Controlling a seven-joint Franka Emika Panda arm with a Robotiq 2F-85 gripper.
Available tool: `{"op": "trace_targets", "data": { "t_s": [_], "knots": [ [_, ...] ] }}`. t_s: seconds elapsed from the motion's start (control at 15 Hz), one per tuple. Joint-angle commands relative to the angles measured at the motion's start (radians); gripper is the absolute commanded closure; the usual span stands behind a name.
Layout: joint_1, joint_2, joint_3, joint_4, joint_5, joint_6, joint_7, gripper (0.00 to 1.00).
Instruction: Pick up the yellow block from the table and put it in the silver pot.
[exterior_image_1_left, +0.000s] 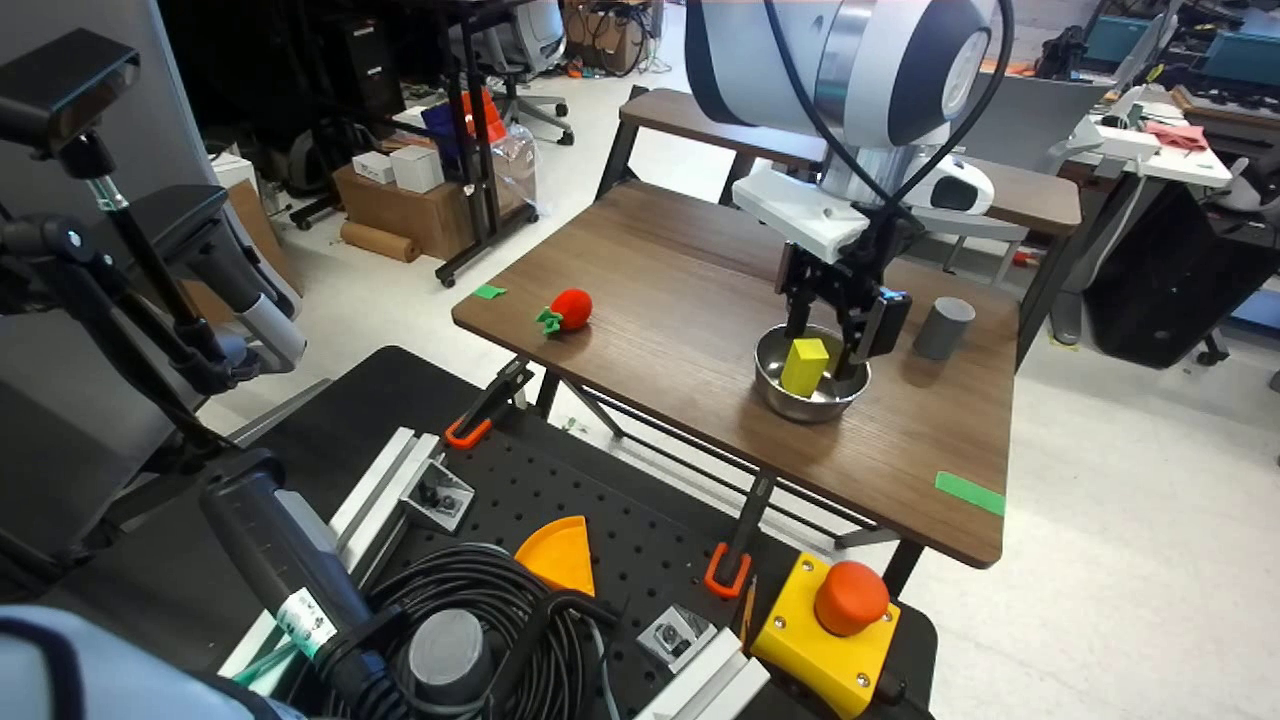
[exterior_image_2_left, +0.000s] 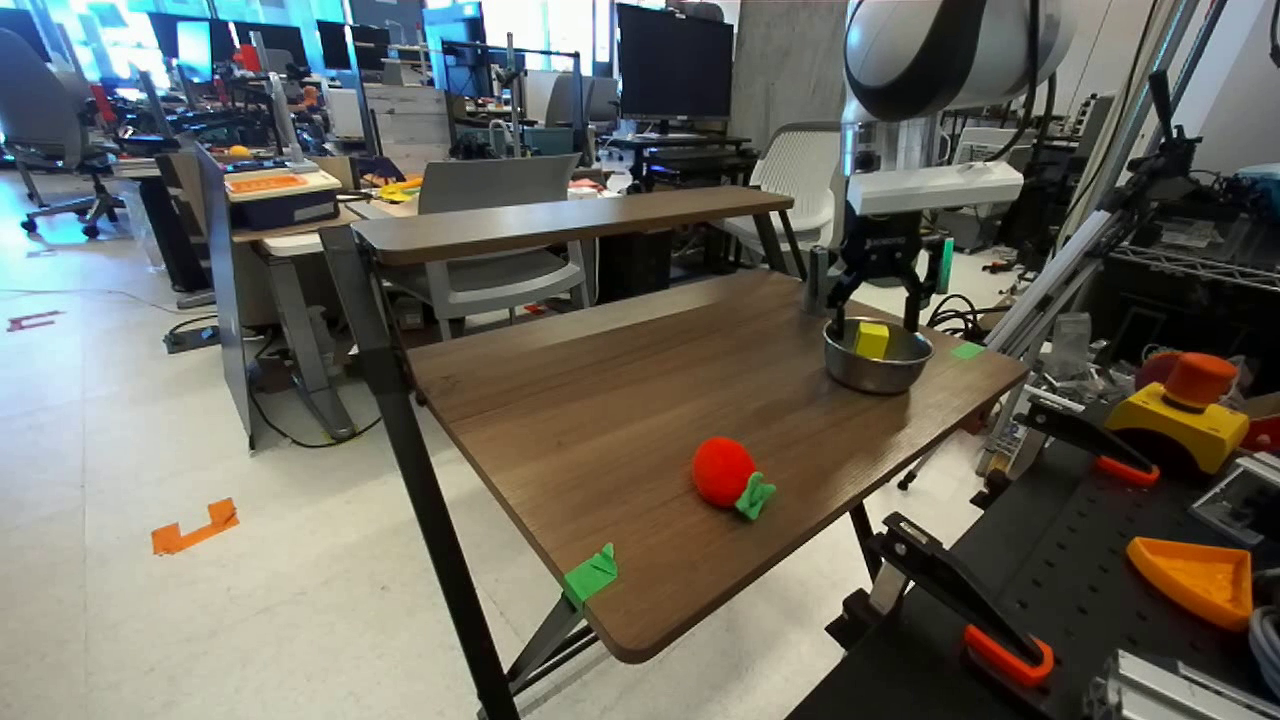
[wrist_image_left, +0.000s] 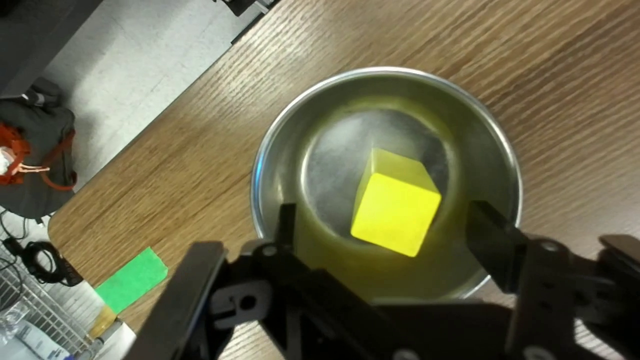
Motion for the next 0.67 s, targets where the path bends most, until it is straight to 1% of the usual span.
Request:
{"op": "trace_targets", "data": {
  "t_s": [0.0,0.13,0.2,0.27,0.33,0.4,0.47,0.6],
  "knots": [
    [0.001,-0.038,0.018,-0.005,0.038,-0.016,-0.011,0.00],
    [-0.001,-0.146,0.057,-0.066,0.083,-0.037,-0.046,0.00],
    [0.010,-0.215,0.067,-0.108,0.092,-0.054,-0.047,0.00],
    [0.012,-0.253,0.077,-0.119,0.105,-0.080,-0.045,0.00],
    [0.009,-0.118,0.056,-0.034,0.075,-0.037,-0.023,0.00],
    [0.012,-0.157,0.064,-0.048,0.076,-0.053,-0.020,0.00],
    [0.013,-0.167,0.065,-0.051,0.076,-0.054,-0.020,0.00],
    [0.009,-0.148,0.061,-0.050,0.077,-0.050,-0.020,0.00]
  ]
}}
